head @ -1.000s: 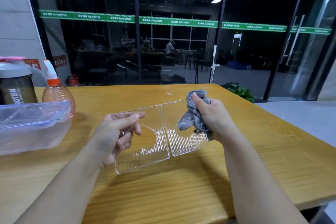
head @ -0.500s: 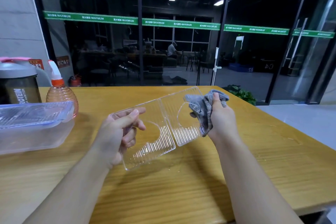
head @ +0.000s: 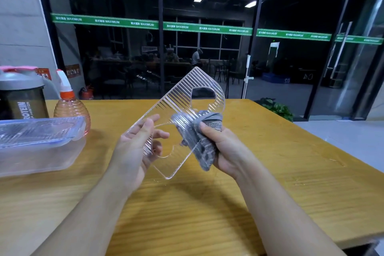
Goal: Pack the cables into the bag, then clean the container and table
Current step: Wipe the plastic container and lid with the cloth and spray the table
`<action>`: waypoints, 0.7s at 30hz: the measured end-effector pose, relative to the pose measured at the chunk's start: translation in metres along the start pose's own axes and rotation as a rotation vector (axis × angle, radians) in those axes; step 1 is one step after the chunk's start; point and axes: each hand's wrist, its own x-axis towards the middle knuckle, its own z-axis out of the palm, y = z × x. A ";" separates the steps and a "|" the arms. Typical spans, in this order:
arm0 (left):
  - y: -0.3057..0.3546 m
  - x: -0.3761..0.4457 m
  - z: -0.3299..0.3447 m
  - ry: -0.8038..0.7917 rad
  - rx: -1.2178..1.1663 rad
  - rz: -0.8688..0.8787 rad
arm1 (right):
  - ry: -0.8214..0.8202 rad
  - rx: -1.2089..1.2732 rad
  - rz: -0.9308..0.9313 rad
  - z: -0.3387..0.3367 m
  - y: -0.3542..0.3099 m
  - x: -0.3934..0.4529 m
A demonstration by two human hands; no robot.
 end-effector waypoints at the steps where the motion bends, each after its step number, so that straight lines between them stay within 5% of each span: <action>1: -0.002 0.000 0.001 -0.028 0.021 -0.016 | 0.007 -0.012 0.007 0.000 0.002 0.000; 11: -0.012 -0.005 0.007 -0.194 0.176 -0.091 | 0.188 -0.090 -0.136 0.004 0.006 0.006; 21: -0.012 -0.004 0.008 -0.081 0.161 0.020 | 0.500 -0.105 -0.294 0.000 0.003 0.009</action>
